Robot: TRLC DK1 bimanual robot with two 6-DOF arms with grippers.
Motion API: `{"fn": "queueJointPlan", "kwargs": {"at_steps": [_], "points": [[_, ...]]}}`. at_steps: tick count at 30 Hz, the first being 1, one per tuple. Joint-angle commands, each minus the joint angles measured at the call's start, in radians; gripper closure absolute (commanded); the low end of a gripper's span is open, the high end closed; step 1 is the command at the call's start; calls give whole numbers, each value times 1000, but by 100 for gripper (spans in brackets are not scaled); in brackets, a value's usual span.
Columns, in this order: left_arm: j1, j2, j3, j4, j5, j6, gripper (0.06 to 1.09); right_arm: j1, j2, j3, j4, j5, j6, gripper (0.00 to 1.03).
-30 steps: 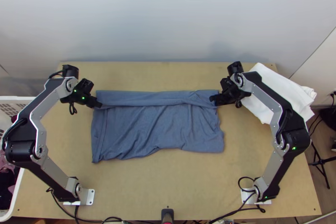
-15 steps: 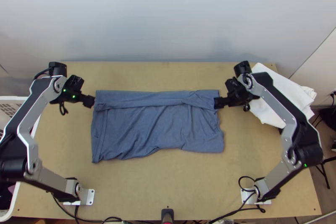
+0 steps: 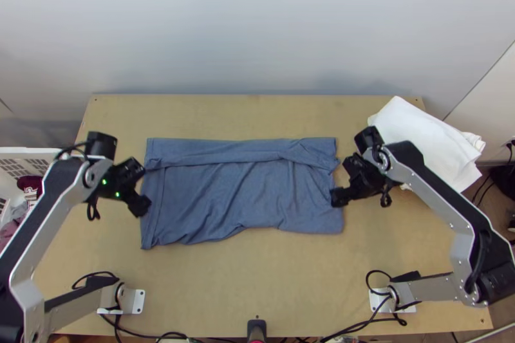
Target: Fold the t-shirt
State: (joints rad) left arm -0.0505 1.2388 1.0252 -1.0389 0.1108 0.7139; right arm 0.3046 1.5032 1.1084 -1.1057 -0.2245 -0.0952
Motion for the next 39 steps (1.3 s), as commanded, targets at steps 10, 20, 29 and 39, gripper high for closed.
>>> {"fn": "queueJointPlan", "kwargs": {"at_steps": [10,20,29,39], "points": [[-267,-139,-188,-75,-59,22,14,51,-29,-119,-8,1,-12,16],[-315,-114,-275,43,-184,52,14,68,-18,-127,6,-1,-3,16],[-285,-85,-300,103,-232,91,16,73,22,-133,63,-1,11,24],[-302,-88,-297,42,-230,125,15,64,80,-81,73,-1,17,24]]}}
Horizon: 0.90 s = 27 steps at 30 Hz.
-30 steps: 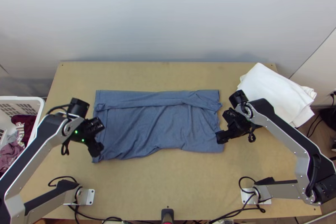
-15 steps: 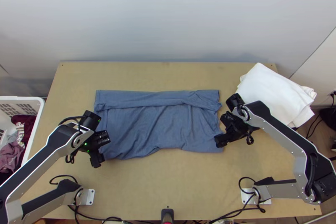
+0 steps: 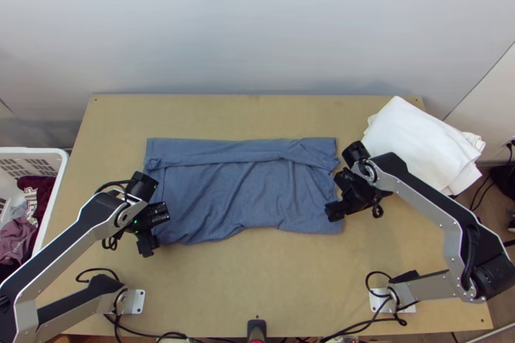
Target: Fold the t-shirt
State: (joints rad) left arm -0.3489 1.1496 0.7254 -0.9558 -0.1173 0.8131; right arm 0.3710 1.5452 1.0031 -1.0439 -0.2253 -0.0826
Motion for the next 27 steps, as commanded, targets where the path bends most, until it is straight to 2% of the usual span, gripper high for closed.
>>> {"fn": "queueJointPlan", "kwargs": {"at_steps": [1,6,13,17,20,23,25,27], "points": [[1,-1,20,-61,-1,29,15,-3,39,29,12,0,7,24],[4,-8,34,-103,27,32,15,13,58,31,25,0,18,24],[7,10,-29,-23,31,26,20,29,64,28,38,0,37,25],[22,16,-40,8,31,23,26,29,55,-9,50,0,38,44],[37,21,-37,12,38,20,29,29,50,-38,54,0,40,54],[45,21,-38,12,51,17,35,26,47,-61,77,0,38,70],[51,19,-40,11,64,17,50,26,44,-69,88,0,38,78],[60,21,-40,11,79,17,57,28,43,-69,94,0,37,81]]}}
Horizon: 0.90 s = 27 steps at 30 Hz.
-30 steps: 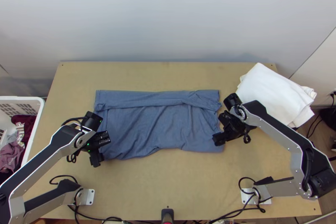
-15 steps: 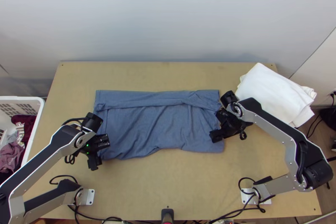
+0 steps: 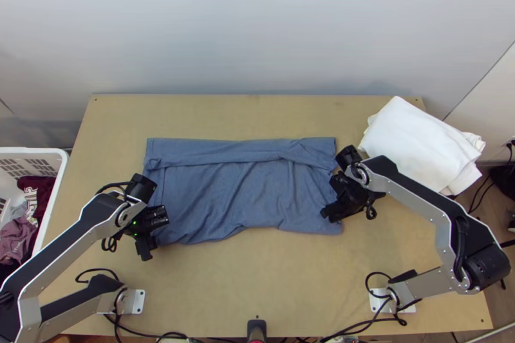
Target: Fold the t-shirt
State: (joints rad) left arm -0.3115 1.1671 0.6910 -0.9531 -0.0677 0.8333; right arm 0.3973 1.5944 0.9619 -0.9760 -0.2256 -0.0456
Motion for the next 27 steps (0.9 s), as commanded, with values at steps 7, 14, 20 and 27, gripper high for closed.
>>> {"fn": "queueJointPlan", "kwargs": {"at_steps": [7,14,20,27], "points": [[26,8,-22,11,49,-7,57,0,-2,-20,33,0,-10,93],[45,19,-48,50,74,-2,94,0,2,-29,39,0,-13,98],[98,39,-27,47,95,13,105,0,-21,-37,36,-3,-20,100],[295,49,173,-104,235,40,105,-55,-171,26,-49,-78,-34,100]]}}
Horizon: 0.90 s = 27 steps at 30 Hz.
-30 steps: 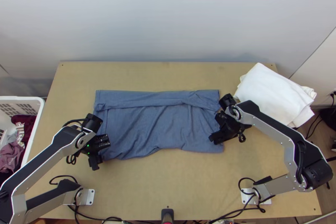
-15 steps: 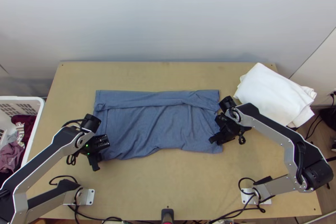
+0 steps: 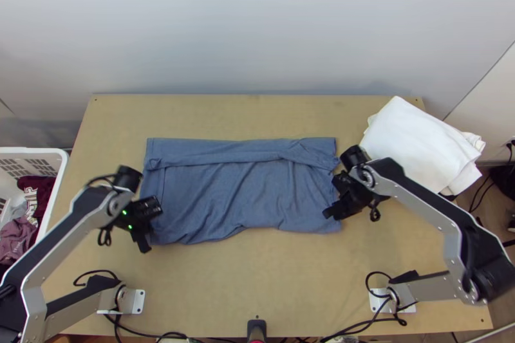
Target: Fold the t-shirt
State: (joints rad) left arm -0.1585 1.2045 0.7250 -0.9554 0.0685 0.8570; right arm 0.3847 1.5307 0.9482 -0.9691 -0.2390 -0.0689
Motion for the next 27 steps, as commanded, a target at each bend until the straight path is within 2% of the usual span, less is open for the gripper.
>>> {"fn": "queueJointPlan", "kwargs": {"at_steps": [1,12,27], "points": [[155,6,154,-109,102,16,105,-58,-122,44,-66,-82,-14,100],[347,64,338,-184,197,59,105,-142,-172,77,-122,-146,-37,100],[386,454,789,-171,255,-6,104,-260,94,416,-115,-148,-9,100]]}}
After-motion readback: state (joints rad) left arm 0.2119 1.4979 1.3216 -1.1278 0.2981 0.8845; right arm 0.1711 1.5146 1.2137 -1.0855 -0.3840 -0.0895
